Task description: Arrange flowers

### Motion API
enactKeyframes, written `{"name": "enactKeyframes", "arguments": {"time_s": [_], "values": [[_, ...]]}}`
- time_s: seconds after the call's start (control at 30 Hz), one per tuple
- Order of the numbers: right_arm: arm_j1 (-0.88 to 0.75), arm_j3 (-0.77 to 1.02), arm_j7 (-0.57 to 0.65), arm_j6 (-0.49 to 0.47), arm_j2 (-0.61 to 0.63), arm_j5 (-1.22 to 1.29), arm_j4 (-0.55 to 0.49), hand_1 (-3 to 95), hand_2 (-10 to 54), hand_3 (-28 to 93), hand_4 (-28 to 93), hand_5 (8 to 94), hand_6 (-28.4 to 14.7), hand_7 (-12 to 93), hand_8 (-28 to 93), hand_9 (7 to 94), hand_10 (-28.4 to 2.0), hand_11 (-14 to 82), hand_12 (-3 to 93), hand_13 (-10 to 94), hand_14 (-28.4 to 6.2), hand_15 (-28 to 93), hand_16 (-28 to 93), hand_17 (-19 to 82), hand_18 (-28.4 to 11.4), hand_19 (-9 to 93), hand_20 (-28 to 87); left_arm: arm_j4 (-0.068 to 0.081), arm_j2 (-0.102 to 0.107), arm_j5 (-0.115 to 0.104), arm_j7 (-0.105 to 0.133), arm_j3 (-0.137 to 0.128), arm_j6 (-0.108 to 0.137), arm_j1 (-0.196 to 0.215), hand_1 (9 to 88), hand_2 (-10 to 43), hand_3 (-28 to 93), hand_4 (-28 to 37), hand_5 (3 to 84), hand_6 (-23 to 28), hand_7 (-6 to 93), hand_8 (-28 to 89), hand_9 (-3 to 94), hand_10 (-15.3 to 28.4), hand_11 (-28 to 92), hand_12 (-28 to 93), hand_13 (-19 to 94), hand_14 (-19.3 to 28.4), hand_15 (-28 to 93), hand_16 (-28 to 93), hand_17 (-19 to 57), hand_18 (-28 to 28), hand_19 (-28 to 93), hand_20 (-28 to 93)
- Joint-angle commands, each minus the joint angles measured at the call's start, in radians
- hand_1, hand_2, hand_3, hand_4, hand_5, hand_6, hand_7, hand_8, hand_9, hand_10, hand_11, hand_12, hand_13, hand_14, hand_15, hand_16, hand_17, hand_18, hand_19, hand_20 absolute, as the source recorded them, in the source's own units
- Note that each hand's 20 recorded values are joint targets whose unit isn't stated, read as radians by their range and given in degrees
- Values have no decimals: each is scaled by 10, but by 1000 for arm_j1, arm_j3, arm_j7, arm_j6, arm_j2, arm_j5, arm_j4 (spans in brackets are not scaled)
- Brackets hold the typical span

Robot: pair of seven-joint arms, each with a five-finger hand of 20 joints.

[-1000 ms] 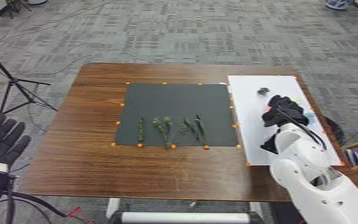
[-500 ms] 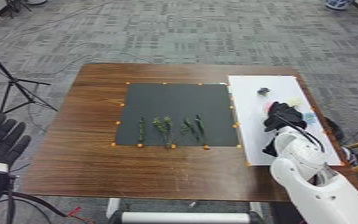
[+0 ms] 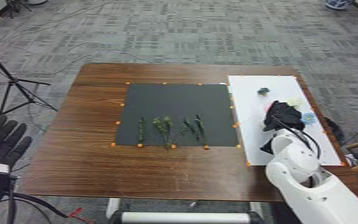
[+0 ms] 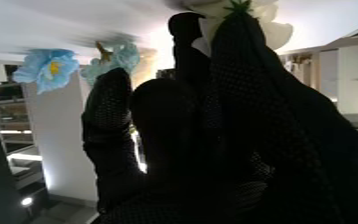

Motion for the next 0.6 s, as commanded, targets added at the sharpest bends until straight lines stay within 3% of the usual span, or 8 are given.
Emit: {"name": "enactKeyframes", "arguments": {"time_s": [0.03, 0.23, 0.37, 0.6], "values": [[-30, -6, -16, 116, 23, -40, -80, 619, -95, 667, -283, 769, -5, 262, 67, 787, -98, 48, 311, 699, -98, 751, 307, 321, -247, 810, 410, -14, -12, -2, 17, -17, -7, 19, 227, 199, 662, -283, 386, 86, 127, -74, 339, 143, 203, 135, 239, 134, 293, -26, -34, 105, 189, 128], [9, -69, -146, 204, 20, -1, -149, 616, -95, 675, -283, 774, -7, 268, 65, 791, -94, 51, 312, 700, -97, 751, 308, 314, -242, 804, 408, -13, -13, -1, 14, -33, -9, 22, 226, 199, 664, -283, 385, 86, 127, -74, 339, 143, 203, 136, 239, 134, 292, -25, -34, 105, 188, 128], [104, -169, -150, 198, -32, 102, -188, 613, -95, 682, -283, 773, -4, 275, 66, 792, -90, 51, 314, 699, -95, 754, 310, 310, -242, 799, 408, -12, -12, -2, 12, -43, -7, 24, 228, 199, 661, -283, 385, 86, 126, -74, 338, 143, 202, 136, 239, 134, 290, -25, -33, 105, 187, 128], [286, -376, -298, 159, -121, 213, -121, 610, -95, 685, -283, 773, -4, 277, 63, 793, -90, 51, 316, 700, -94, 756, 312, 310, -243, 799, 410, -3, -8, 5, -4, -33, 3, 1, 227, 199, 661, -283, 384, 85, 124, -73, 339, 143, 200, 136, 239, 134, 287, -24, -34, 105, 187, 128]]}}
